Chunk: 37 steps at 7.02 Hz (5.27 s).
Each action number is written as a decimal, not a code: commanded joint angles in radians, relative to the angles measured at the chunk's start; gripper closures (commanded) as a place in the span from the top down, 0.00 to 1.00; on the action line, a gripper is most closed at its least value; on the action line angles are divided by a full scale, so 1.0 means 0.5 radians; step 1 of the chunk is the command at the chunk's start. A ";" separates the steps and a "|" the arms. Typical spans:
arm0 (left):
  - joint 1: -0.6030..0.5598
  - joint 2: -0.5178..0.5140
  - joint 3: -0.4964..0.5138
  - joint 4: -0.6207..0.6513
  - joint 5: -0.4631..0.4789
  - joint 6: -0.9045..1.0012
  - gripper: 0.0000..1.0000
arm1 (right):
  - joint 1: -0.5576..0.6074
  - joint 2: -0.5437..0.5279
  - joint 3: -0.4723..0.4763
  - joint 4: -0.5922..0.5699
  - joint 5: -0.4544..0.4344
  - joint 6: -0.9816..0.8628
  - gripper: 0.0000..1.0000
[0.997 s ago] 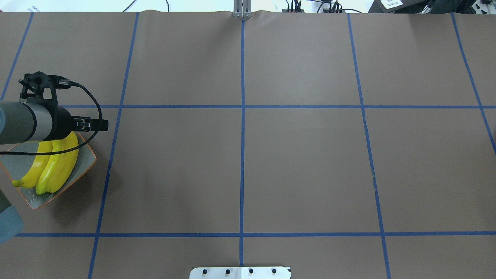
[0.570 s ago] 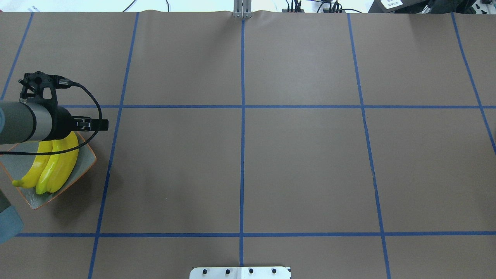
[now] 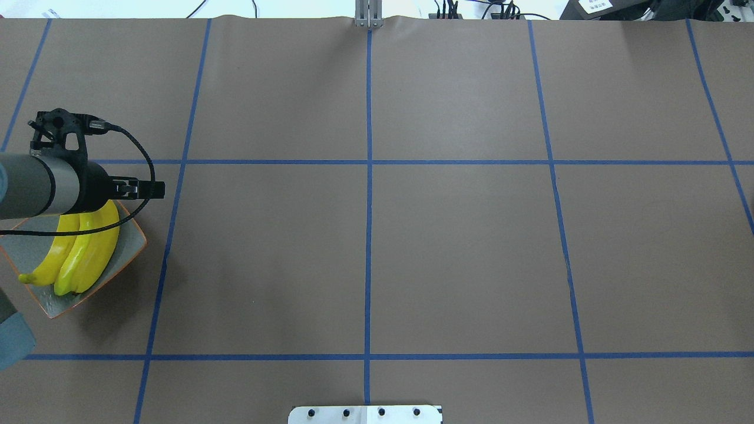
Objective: Transfer all bananas from basket to plate
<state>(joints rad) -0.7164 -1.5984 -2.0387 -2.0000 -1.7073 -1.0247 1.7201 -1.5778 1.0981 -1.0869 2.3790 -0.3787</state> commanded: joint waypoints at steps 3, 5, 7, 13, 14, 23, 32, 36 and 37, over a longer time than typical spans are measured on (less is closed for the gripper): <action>0.000 0.000 0.000 0.002 -0.006 -0.003 0.99 | 0.069 -0.011 0.218 -0.014 0.006 -0.025 0.00; 0.003 -0.015 0.000 0.002 -0.006 -0.006 0.99 | 0.100 0.090 0.432 -0.266 0.010 0.009 0.00; 0.003 -0.021 -0.003 0.002 -0.012 -0.037 0.99 | 0.043 0.241 0.671 -0.559 0.049 0.258 0.00; 0.025 -0.533 0.003 -0.001 -0.018 -0.683 1.00 | -1.048 0.679 1.240 -0.175 -0.020 2.361 0.00; 0.025 -0.613 -0.009 -0.007 -0.018 -0.793 0.99 | -1.202 0.744 1.237 0.024 -0.118 2.660 0.00; 0.393 -0.810 0.150 -0.936 -0.012 -0.727 0.99 | -1.670 1.303 1.267 0.253 -0.168 3.393 0.00; 0.423 -0.844 0.172 -1.016 -0.012 -0.736 0.43 | -1.967 1.306 1.449 0.256 -0.306 3.561 0.00; 0.472 -0.838 0.175 -1.093 -0.009 -0.828 0.00 | -1.995 1.324 1.461 0.259 -0.407 3.568 0.99; 0.473 -0.822 0.175 -1.090 -0.009 -0.828 0.00 | -1.974 1.324 1.470 0.259 -0.447 3.562 1.00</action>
<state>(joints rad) -0.4826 -2.0159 -1.9518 -2.5444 -1.7120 -1.4336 0.7249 -0.9174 1.8280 -0.9571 2.1787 1.4034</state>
